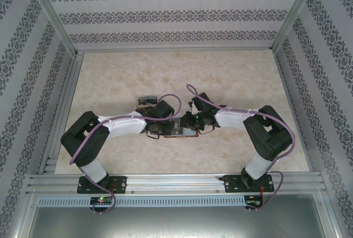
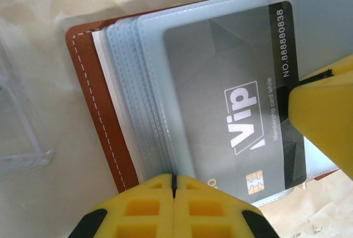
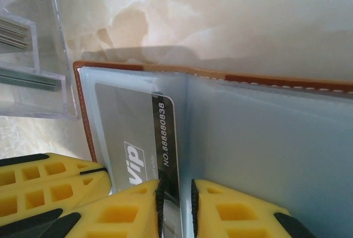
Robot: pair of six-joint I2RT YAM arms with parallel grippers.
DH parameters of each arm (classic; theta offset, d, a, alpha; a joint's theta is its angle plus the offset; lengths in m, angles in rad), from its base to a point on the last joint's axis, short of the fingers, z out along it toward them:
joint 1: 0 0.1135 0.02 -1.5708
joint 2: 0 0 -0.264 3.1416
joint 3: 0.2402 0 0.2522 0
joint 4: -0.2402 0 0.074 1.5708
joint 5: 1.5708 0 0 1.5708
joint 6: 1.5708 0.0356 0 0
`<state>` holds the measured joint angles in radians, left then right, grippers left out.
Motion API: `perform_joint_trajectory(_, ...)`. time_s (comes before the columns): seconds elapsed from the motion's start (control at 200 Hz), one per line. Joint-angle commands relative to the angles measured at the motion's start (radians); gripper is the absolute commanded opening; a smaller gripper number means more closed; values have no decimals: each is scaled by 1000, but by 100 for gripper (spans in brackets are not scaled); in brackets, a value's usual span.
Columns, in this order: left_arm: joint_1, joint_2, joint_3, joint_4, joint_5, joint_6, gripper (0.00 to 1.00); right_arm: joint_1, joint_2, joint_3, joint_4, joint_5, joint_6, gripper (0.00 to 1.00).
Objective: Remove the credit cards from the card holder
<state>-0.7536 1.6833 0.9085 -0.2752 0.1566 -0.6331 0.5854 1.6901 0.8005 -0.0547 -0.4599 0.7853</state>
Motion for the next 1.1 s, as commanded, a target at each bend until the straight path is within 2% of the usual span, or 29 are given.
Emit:
perform_joint_trajectory(0.0,-9,35,13,10,20,-12,0,14,22,22,6,-37,9,22)
perform_joint_trajectory(0.115,-9,36,16,7,23,-11,0,13,22,22,5,-36,8,15)
perform_joint_trajectory(0.24,-9,31,14,-1,20,-11,0,9,7,6,0,-25,6,0)
perform_joint_trajectory(0.61,-9,10,-13,-4,11,-14,0,-82,-108,-84,-14,-22,-26,0)
perform_joint_trajectory(0.889,-9,-32,-22,1,6,-14,2,-154,-260,-135,-67,-39,-86,0)
perform_joint_trajectory(1.094,-9,-114,5,-20,3,-20,12,-162,-398,-89,-210,-4,-174,0)
